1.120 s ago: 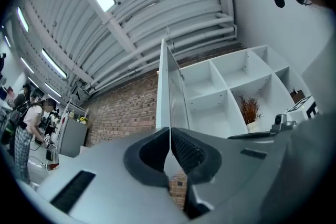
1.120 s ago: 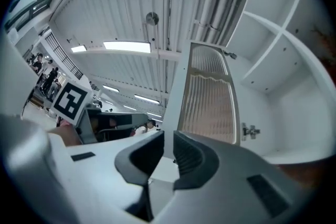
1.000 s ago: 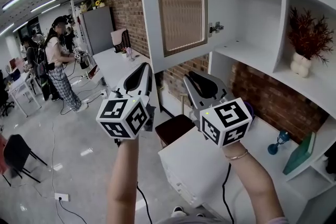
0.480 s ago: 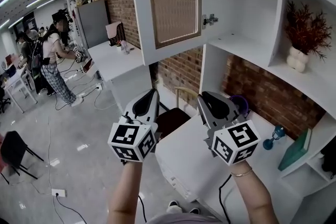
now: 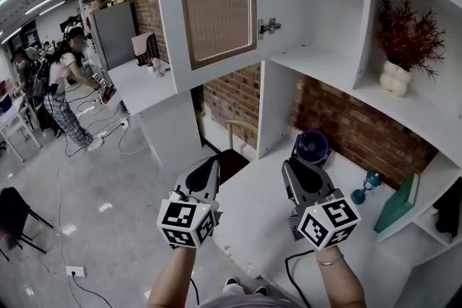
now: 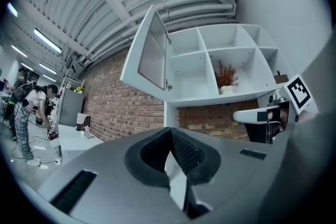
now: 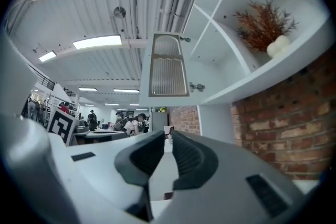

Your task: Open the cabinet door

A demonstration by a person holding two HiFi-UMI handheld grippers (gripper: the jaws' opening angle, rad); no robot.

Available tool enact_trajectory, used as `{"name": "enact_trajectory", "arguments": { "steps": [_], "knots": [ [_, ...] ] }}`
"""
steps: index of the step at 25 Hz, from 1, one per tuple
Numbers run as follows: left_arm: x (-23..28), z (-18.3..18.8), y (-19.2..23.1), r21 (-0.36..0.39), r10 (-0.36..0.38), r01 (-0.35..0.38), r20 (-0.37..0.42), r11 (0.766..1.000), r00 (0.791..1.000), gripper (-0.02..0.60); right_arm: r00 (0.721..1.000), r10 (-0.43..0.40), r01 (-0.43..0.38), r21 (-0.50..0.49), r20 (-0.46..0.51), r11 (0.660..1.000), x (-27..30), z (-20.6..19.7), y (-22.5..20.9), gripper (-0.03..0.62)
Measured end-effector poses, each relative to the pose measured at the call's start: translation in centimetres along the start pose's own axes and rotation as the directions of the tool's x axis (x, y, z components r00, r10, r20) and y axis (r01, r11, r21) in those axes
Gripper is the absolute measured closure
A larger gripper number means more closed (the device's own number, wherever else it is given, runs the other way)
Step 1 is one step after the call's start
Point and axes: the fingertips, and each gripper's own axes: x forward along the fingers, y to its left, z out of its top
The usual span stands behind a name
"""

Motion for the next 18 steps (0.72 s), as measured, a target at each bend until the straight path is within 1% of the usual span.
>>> {"name": "enact_trajectory", "arguments": {
  "steps": [8, 10, 14, 18],
  "knots": [
    [0.0, -2.6, -2.0, -0.015, -0.018, 0.017, -0.046, 1.0, 0.999, 0.58, 0.997, -0.07, 0.071, 0.043, -0.023, 0.997, -3.0, -2.0, -2.0, 0.571],
    [0.0, -3.3, -2.6, -0.029, -0.027, 0.025, -0.068, 0.999, 0.997, 0.58, 0.996, -0.08, 0.081, 0.047, -0.032, 0.996, -3.5, -2.4, -2.4, 0.579],
    [-0.2, -4.3, -3.7, -0.032, -0.029, 0.027, -0.075, 0.999, 0.997, 0.58, 0.994, -0.098, 0.1, 0.038, -0.048, 0.994, -4.5, -3.4, -2.9, 0.589],
    [-0.9, -6.0, -4.9, -0.033, -0.038, 0.035, -0.124, 0.999, 0.992, 0.58, 0.989, -0.115, 0.12, 0.051, -0.089, 0.991, -5.5, -5.4, -3.3, 0.589]
  ]
}}
